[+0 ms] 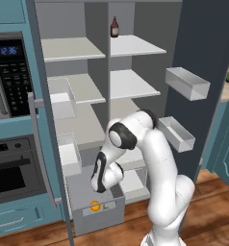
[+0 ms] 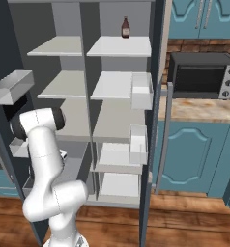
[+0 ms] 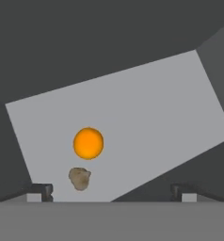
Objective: Take the garlic and orange from the fridge shelf and place them in the freezer drawer to begin freezing them.
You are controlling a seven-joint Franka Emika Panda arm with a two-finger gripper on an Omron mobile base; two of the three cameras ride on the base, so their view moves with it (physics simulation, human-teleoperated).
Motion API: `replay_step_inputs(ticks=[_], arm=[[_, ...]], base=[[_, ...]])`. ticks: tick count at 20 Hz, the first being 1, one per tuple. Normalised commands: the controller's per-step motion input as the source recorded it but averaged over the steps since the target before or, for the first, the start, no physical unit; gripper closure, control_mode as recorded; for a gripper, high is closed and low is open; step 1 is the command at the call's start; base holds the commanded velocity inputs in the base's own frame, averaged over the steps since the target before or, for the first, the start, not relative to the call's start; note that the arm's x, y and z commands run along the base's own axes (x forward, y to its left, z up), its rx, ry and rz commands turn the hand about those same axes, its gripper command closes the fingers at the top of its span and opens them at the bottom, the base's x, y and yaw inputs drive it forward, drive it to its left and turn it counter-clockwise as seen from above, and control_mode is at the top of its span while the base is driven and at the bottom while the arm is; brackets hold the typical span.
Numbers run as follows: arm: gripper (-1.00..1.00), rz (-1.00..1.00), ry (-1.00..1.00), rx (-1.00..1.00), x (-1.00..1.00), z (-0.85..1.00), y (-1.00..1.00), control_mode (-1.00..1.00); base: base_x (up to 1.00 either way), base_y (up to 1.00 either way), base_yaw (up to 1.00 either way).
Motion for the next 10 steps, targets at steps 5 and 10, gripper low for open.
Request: replay_step_inputs(ticks=[5, 10], arm=[[-1.00, 0.00, 0.00, 0.00, 0.00, 0.19, -0.16, -1.00], [-1.00, 0.00, 0.00, 0.00, -0.07, 0.32, -0.09, -1.00]], base=[[0.00, 0.00, 0.00], [0.00, 0.00, 0.00]])
